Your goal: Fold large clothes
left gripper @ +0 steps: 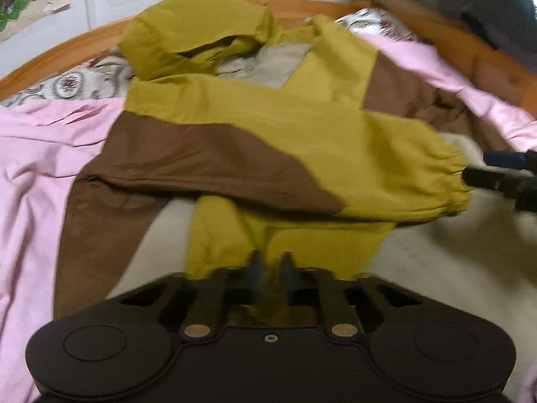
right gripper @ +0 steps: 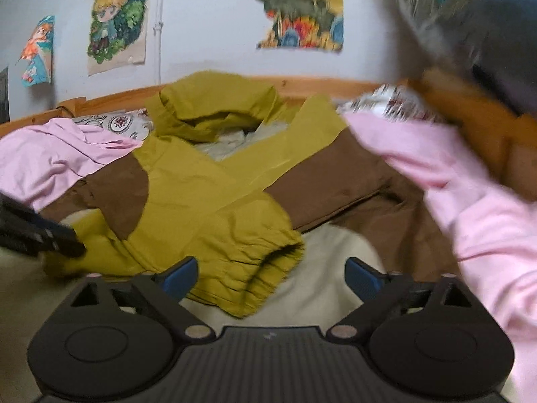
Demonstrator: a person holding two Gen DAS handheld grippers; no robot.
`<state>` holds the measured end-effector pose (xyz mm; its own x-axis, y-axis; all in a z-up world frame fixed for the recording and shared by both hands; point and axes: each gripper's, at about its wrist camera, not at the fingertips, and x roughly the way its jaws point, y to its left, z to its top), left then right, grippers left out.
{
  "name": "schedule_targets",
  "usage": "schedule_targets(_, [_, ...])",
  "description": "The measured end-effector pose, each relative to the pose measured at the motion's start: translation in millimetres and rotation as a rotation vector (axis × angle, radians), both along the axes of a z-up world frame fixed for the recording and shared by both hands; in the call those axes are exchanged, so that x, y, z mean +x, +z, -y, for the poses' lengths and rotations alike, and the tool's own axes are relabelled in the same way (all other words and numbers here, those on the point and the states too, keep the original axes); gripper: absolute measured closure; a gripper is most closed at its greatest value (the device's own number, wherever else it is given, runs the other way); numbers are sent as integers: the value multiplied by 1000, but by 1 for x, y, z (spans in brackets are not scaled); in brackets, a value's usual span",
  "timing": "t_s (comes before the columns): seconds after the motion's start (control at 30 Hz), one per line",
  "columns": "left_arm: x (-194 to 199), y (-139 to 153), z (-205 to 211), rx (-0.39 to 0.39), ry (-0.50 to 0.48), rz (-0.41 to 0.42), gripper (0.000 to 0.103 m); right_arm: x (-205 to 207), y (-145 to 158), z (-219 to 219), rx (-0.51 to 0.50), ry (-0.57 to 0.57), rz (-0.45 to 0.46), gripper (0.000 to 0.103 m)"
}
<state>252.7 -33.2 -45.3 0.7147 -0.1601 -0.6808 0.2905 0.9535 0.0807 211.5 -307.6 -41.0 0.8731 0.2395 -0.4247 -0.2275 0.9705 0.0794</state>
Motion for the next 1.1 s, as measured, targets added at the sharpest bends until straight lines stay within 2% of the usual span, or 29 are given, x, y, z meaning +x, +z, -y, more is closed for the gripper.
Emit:
schedule_targets(0.07, [5, -1, -2, 12, 0, 3, 102, 13, 1, -6, 27, -7, -47, 27])
schedule_targets(0.13, [6, -2, 1, 55, -21, 12, 103, 25, -2, -12, 17, -19, -77, 47])
schedule_targets(0.17, [5, -2, 4, 82, -34, 23, 103, 31, -5, -15, 11, -22, -95, 69])
schedule_targets(0.2, [5, -2, 5, 102, -39, 33, 103, 35, -7, -16, 14, -20, -114, 79])
schedule_targets(0.27, [6, 3, 4, 123, -39, 52, 103, 39, -7, -18, -19, -26, -97, 82])
schedule_targets(0.4, [9, 13, -11, 134, -8, 94, 103, 31, 6, -18, -127, -55, 12, 85])
schedule_targets(0.47, [11, 9, -19, 154, -15, 81, 103, 31, 9, -18, -162, -57, 27, 85])
schedule_targets(0.53, [14, 3, -28, 84, -31, 30, 102, 35, 3, -19, -193, -45, 7, 85])
schedule_targets(0.6, [15, 3, -36, 3, -6, 8, 98, 39, -7, -20, -197, -21, -36, 82])
schedule_targets(0.67, [13, 7, -45, -84, 17, -7, 89, 38, -10, -17, -179, -10, -57, 77])
schedule_targets(0.73, [12, 14, -50, -150, 18, -21, 70, 33, -5, -13, -162, -1, -50, 60])
schedule_targets(0.77, [11, 19, -52, -167, 15, -17, 64, 31, -1, -12, -168, 1, -42, 45])
schedule_targets(0.8, [11, 23, -53, -166, 23, -4, 51, 28, 4, -10, -172, 6, -33, 37])
schedule_targets(0.83, [12, 27, -54, -160, 33, 10, 41, 26, 8, -8, -169, 9, -27, 34])
schedule_targets(0.9, [22, 39, -58, -154, 53, 37, 34, 20, 17, -5, -144, 1, -23, 20])
schedule_targets(1.0, [50, 60, -69, -146, 108, 55, 25, 13, 26, -3, -69, -18, 1, 5])
schedule_targets(1.1, [93, 87, -80, -127, 167, 100, 18, 15, 29, -13, -28, 2, 22, 0])
